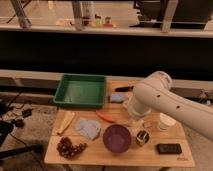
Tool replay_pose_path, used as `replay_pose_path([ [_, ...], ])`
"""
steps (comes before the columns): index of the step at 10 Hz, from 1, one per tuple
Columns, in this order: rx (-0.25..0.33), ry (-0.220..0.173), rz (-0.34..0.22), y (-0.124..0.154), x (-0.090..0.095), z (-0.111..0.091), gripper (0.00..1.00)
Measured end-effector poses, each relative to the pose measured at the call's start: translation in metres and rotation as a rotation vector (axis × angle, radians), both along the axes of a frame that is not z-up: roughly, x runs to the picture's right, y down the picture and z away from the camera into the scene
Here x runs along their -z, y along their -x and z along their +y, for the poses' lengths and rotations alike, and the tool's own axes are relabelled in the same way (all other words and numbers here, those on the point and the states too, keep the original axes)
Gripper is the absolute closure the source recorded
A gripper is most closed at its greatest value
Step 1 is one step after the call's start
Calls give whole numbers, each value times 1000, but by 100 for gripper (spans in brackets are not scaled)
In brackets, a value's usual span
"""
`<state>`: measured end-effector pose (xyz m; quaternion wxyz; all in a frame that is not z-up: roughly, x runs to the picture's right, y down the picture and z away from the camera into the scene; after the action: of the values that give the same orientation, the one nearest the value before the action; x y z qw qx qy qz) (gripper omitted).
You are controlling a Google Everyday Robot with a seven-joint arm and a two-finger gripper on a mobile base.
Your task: Place banana in paper cup
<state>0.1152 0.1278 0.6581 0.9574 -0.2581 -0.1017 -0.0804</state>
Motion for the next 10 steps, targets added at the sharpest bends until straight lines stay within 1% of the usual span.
replay_pose_path([
  [1, -1, 0, 1, 0, 0, 0, 20],
  [2, -13, -7, 12, -2, 2, 1, 20],
  [3, -25, -20, 25, -8, 5, 0, 20],
  [4, -27, -33, 22, -11, 7, 1, 20],
  [5, -10, -44, 3, -7, 8, 1, 20],
  [7, 26, -64, -45, 15, 8, 4, 20],
  [9, 69, -85, -108, 59, 6, 5, 20],
  [10, 88, -94, -144, 87, 5, 6, 20],
])
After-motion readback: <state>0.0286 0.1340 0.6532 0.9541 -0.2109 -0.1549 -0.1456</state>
